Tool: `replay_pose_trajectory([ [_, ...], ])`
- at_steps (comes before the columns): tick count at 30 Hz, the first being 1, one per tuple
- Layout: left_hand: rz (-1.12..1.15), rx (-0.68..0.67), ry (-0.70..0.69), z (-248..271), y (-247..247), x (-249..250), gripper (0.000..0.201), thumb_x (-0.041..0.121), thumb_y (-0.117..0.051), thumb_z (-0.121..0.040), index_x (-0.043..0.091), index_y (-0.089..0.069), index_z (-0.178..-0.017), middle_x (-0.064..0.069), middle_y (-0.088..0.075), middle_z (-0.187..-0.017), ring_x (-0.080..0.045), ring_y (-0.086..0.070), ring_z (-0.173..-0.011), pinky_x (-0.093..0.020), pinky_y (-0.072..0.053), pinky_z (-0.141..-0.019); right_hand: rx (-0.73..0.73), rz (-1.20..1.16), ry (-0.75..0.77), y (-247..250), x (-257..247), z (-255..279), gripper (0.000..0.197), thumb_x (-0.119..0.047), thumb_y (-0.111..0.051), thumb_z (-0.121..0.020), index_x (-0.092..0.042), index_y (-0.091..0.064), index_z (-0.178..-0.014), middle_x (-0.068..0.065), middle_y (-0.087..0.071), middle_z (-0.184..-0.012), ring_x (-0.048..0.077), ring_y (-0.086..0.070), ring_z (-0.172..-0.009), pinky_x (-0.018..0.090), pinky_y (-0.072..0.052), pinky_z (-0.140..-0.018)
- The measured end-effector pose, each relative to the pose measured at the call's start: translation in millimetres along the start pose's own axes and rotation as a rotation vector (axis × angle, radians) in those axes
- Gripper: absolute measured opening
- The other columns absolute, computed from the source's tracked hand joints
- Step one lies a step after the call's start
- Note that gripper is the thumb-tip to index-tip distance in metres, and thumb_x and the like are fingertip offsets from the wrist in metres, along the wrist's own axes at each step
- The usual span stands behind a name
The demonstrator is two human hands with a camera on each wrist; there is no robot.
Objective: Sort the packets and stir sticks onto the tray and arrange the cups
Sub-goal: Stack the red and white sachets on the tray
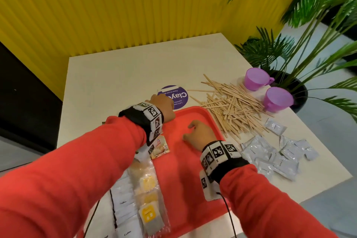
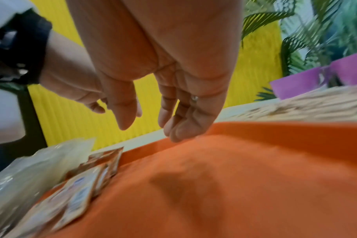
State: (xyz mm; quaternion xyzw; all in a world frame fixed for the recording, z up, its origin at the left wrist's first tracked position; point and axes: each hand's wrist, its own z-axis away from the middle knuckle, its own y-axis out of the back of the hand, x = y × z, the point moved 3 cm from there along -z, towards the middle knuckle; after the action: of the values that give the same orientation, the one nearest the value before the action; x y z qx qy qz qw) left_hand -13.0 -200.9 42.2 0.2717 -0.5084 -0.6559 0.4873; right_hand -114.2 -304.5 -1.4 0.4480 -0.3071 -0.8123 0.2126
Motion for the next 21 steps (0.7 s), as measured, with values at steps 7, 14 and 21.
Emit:
replay_pose_trajectory([
  [7,0.266,-0.026,-0.216,19,-20,90,0.017,0.018,-0.063,-0.079,0.014,-0.068,-0.095,0.002,-0.058,-0.091,-0.018,-0.056,-0.086,-0.027,-0.046,-0.074,0.236,-0.060,-0.002,93,75,18,0.032,-0.013,-0.066,-0.077,-0.011,-0.061,-0.108,0.004,-0.060,-0.099,0.019,-0.055,-0.090,0.022,-0.037,-0.074],
  [14,0.406,-0.150,-0.269,27,-60,185,0.022,0.019,-0.065,-0.081,0.011,-0.066,-0.101,-0.003,-0.062,-0.101,-0.021,-0.058,-0.092,-0.025,-0.042,-0.073,0.207,0.059,-0.238,154,188,28,0.052,-0.013,-0.077,-0.069,-0.021,-0.059,-0.117,0.008,-0.056,-0.122,0.026,-0.053,-0.113,0.032,-0.042,-0.095],
  [21,0.557,-0.154,-0.204,20,-84,251,0.027,0.021,-0.070,-0.079,0.010,-0.066,-0.104,-0.005,-0.061,-0.098,-0.015,-0.054,-0.086,-0.022,-0.042,-0.076,0.086,0.305,-0.274,177,248,22,0.063,-0.022,-0.076,-0.070,-0.029,-0.048,-0.127,0.008,-0.049,-0.126,0.032,-0.048,-0.119,0.039,-0.041,-0.101],
])
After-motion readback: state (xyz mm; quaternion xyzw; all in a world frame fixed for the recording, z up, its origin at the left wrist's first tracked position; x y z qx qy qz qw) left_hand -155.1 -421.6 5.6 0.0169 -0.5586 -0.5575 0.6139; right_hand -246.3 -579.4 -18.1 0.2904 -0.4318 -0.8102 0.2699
